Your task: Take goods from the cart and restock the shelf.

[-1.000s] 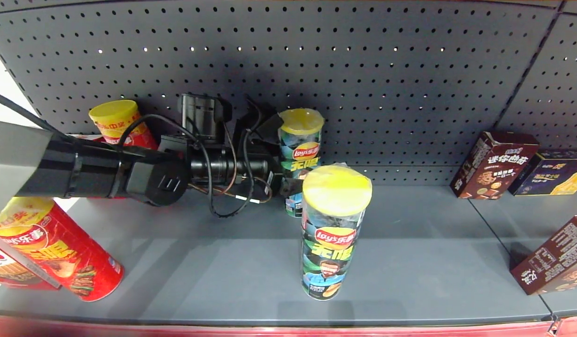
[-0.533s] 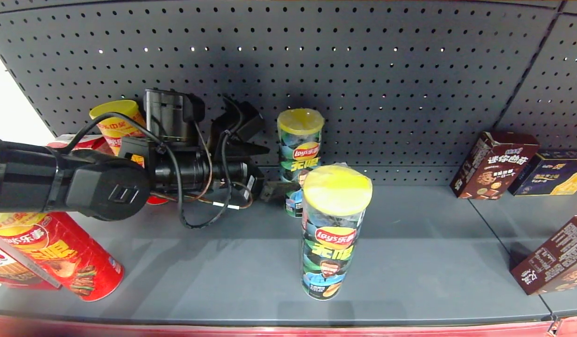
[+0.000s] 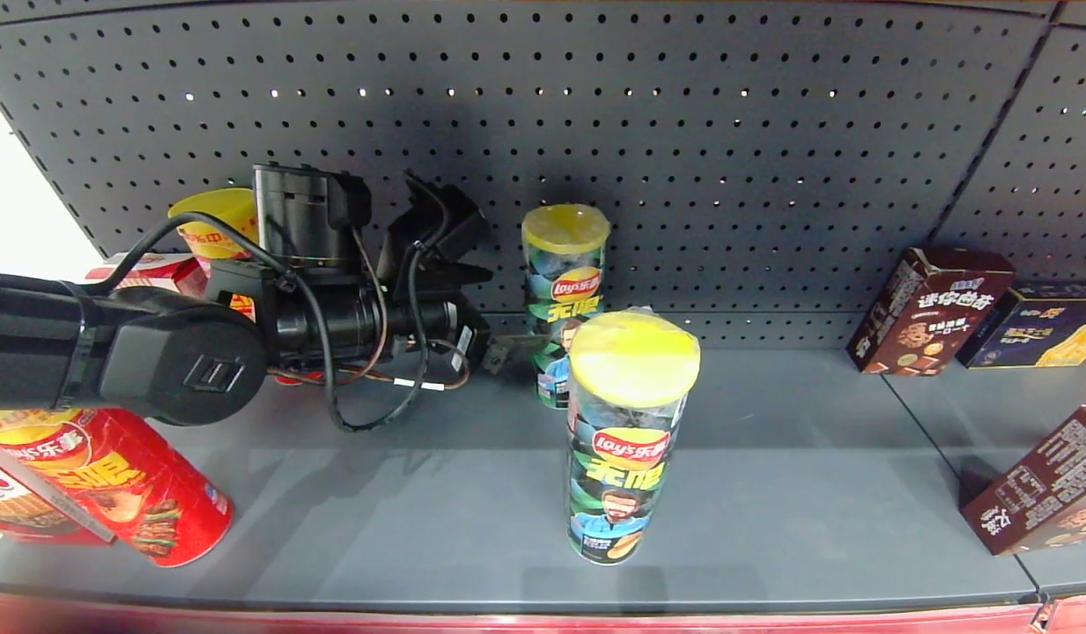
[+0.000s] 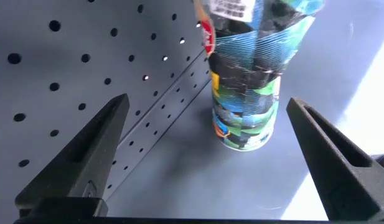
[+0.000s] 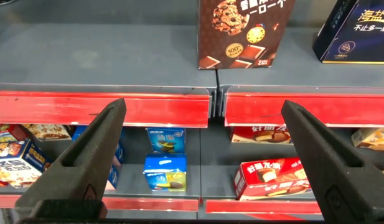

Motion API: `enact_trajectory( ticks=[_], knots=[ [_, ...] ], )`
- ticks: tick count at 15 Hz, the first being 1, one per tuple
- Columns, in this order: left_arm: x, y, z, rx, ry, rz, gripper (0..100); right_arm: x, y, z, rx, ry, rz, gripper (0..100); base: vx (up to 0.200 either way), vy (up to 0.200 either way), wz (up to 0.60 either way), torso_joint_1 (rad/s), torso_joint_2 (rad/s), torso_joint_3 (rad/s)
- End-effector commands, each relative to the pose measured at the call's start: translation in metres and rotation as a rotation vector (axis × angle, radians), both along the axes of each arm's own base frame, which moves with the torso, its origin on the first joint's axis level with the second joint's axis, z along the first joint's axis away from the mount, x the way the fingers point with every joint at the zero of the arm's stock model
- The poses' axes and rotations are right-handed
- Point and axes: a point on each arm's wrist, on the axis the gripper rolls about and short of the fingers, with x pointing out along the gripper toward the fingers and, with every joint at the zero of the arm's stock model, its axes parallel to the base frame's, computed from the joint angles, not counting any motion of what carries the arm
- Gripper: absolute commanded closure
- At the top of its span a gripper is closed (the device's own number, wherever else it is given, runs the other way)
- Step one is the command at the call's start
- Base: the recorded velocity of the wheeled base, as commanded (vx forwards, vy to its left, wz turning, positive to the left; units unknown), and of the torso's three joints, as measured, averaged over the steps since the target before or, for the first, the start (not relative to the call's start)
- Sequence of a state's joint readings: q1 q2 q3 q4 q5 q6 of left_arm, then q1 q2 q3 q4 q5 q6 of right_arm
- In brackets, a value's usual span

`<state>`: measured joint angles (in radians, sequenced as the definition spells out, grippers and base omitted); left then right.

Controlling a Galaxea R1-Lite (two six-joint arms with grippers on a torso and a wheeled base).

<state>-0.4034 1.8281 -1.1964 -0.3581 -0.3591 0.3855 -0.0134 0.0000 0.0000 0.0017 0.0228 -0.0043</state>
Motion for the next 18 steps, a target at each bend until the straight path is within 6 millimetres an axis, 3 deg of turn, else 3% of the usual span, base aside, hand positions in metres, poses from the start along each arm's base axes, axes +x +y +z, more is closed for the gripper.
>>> enact_trajectory(
  ticks=[1,13,18],
  knots=[
    [0.0003,0.0001,-0.0001,0.002,-0.001,0.009,0,0.0,0.0,0.0,0.0,0.0,0.0,0,0.0,0.0,0.0,0.0,0.0,0.0],
    [0.0072,0.0048,-0.0044,0.009,0.01,0.07,0,0.0,0.0,0.0,0.0,0.0,0.0,0,0.0,0.0,0.0,0.0,0.0,0.0],
    [0.0016,0.0065,-0.0066,0.017,0.016,0.065,0,0.0,0.0,0.0,0.0,0.0,0.0,0,0.0,0.0,0.0,0.0,0.0,0.0]
  ],
)
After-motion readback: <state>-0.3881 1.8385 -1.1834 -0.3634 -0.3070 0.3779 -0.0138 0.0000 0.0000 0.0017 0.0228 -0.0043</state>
